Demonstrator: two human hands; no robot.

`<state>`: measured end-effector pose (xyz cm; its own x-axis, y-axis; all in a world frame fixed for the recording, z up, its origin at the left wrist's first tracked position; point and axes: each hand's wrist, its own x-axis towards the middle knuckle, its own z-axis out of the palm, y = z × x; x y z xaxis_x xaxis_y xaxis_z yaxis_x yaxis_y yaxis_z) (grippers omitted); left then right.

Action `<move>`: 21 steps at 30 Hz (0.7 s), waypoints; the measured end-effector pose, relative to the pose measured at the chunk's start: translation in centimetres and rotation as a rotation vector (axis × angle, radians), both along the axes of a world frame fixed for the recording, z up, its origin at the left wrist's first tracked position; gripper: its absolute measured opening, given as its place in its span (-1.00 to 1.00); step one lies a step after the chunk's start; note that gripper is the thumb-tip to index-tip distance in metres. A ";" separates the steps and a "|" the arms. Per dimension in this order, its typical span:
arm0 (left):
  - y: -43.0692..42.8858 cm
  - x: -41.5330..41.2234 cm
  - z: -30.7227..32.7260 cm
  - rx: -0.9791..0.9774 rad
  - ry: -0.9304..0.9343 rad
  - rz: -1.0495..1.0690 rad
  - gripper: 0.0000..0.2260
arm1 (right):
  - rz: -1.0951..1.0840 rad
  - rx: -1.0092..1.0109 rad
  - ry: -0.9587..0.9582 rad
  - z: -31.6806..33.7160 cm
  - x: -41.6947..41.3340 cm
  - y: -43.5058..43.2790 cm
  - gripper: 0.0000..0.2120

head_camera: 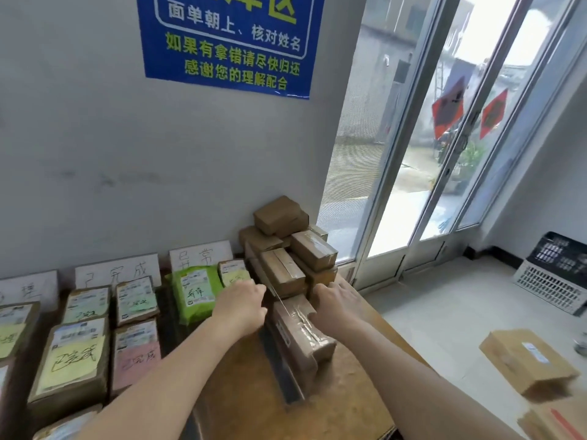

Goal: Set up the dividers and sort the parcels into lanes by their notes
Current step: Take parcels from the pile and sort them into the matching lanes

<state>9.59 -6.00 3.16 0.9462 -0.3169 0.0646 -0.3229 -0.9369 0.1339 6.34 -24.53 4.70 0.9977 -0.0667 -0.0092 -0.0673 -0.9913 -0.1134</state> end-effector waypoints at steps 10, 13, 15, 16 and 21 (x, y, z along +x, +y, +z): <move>-8.0 9.5 -1.4 0.029 0.080 0.032 -0.68 | 0.007 -0.039 0.058 -1.1 10.6 -6.8 -0.63; -9.8 11.5 -2.4 -0.012 0.132 0.080 -0.64 | 0.011 -0.028 0.090 -2.1 13.7 -8.2 -0.59; -10.9 12.9 -3.0 -0.045 0.175 0.133 -0.63 | 0.017 -0.007 0.089 -2.9 15.8 -9.0 -0.54; -11.4 13.6 -3.4 -0.051 0.195 0.163 -0.61 | 0.026 0.000 0.087 -3.3 16.8 -9.4 -0.52; -14.1 16.4 -5.4 -0.077 0.284 0.370 -0.38 | 0.081 0.051 0.076 -5.3 21.7 -11.4 -0.39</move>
<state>26.00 -20.06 -2.23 0.9784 0.0407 -0.2028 0.0904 -0.9660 0.2420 28.09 -35.97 -0.61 0.9961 0.0167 -0.0865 0.0025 -0.9869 -0.1615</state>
